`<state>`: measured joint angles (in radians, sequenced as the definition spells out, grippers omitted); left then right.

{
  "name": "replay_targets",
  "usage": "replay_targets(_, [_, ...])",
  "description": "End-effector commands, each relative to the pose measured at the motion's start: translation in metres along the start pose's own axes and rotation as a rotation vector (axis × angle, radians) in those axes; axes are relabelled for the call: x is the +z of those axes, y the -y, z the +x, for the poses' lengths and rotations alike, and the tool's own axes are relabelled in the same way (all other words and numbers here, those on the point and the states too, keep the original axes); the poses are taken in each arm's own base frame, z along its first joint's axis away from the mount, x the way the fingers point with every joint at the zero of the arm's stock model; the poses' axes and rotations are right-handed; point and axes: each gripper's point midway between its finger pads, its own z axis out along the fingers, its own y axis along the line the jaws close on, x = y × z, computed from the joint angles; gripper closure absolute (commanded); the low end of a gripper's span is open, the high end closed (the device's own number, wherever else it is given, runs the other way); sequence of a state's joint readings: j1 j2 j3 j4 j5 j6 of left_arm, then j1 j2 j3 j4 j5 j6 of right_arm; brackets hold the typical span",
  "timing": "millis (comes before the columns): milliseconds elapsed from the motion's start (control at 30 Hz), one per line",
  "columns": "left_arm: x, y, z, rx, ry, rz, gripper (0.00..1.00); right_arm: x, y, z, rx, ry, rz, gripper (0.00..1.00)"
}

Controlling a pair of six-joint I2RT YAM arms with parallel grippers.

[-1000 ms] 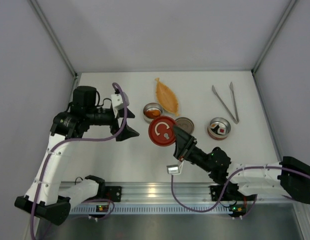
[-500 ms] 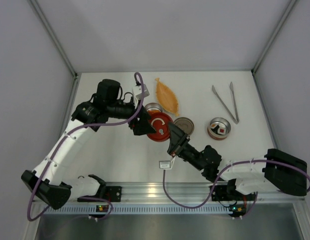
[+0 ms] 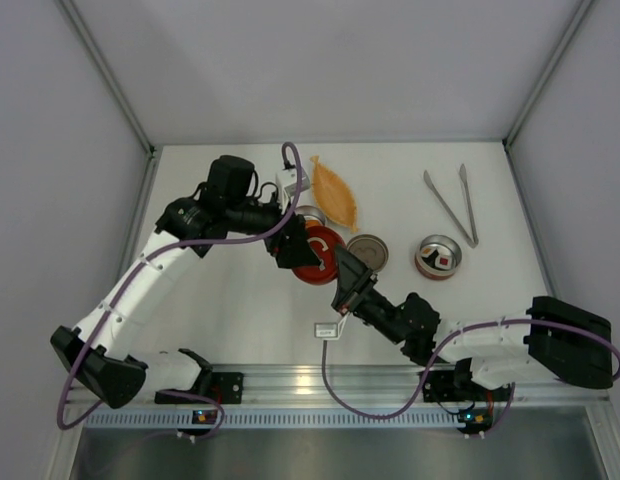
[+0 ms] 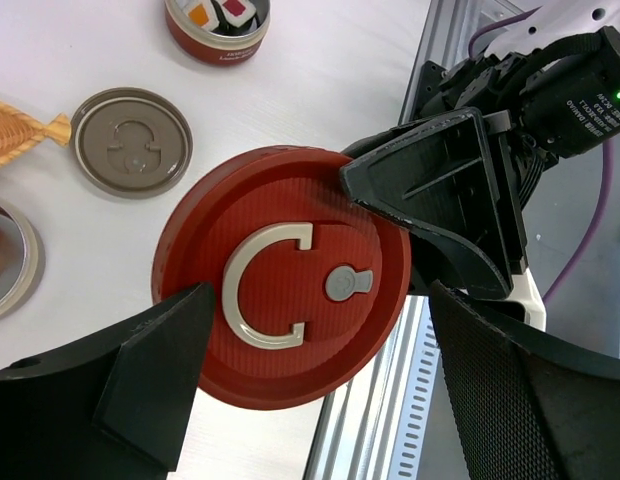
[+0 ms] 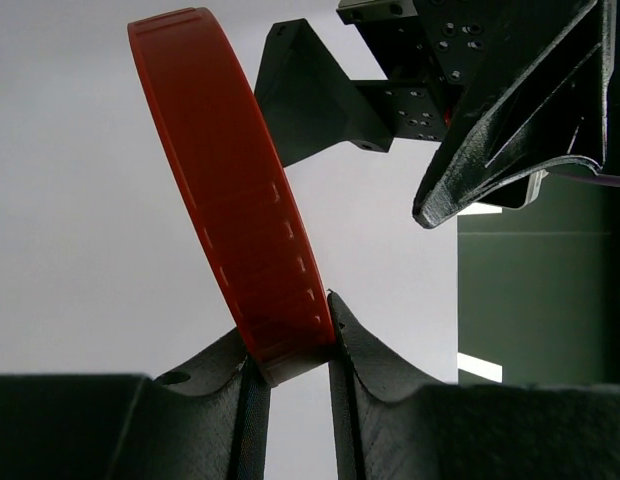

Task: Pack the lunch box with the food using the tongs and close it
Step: Close the box lid on the packing box.

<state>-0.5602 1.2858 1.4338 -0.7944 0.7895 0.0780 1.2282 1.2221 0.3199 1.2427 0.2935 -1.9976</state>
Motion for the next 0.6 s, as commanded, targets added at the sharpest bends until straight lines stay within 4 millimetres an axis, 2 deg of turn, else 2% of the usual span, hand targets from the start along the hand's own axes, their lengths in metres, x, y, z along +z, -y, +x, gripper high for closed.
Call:
replay_targets(0, [0.002,0.002,-0.005,0.021,-0.003,0.01,0.07,0.007,0.052,0.009,-0.114,-0.06,0.132,1.0])
replay_targets(300, [0.004,0.019,0.002,0.01,-0.029,0.099,0.11,0.008,0.053,0.011,-0.113,-0.076,0.131,1.0])
replay_targets(500, [-0.018,0.073,-0.012,0.07,0.015,0.344,0.25,0.006,0.041,0.012,-0.125,-0.086,0.09,1.0])
replay_targets(567, [-0.028,0.087,-0.01,0.102,0.021,0.4,0.31,0.005,0.038,0.014,-0.129,-0.093,0.079,1.0])
